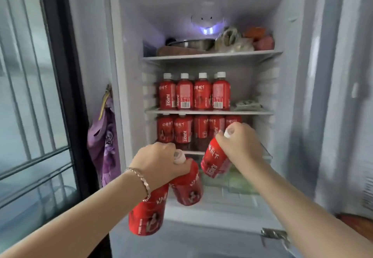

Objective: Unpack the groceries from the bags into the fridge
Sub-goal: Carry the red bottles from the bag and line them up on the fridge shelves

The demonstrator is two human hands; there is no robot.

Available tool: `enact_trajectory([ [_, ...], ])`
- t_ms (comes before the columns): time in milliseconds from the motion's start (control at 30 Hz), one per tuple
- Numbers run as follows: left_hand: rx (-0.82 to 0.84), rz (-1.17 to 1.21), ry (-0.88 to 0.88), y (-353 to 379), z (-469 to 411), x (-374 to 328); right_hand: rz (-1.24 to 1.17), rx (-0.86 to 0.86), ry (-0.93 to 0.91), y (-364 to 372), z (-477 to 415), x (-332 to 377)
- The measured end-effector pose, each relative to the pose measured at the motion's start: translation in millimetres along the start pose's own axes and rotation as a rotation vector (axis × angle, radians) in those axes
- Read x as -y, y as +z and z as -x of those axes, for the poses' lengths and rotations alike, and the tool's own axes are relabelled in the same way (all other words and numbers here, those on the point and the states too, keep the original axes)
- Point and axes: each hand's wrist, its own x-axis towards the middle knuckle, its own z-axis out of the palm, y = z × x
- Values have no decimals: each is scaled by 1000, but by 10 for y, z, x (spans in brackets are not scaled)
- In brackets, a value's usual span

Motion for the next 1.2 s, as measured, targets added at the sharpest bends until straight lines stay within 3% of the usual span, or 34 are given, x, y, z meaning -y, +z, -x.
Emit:
enact_trajectory([
  [233,-107,-56,19,535,-1095,385,3,5,45,976,-1033,-408],
  [333,-118,-84,89,677,-1371,487,-54,-131,12,1245,-1139,-501],
  [400,-92,-83,110,710,-1509,521,47,-227,4,1338,-1085,-514],
  [500,-62,-57,130,786,-1735,589,88,-288,52,1464,-1026,-549],
  [567,-77,-39,161,851,-1840,612,115,-306,-35,1546,-993,-624],
  [633,-93,-14,177,874,-1901,628,173,-237,-19,1581,-968,-660],
  [800,-90,29,217,930,-2019,684,303,125,277,1709,-931,-805],
  [1033,-74,69,250,949,-2080,680,-118,480,220,2077,-1273,-891],
  [1133,-82,44,266,953,-2084,674,-351,499,184,2061,-1271,-908],
  [1200,-91,39,272,948,-2078,676,-482,408,190,1911,-1152,-846],
])
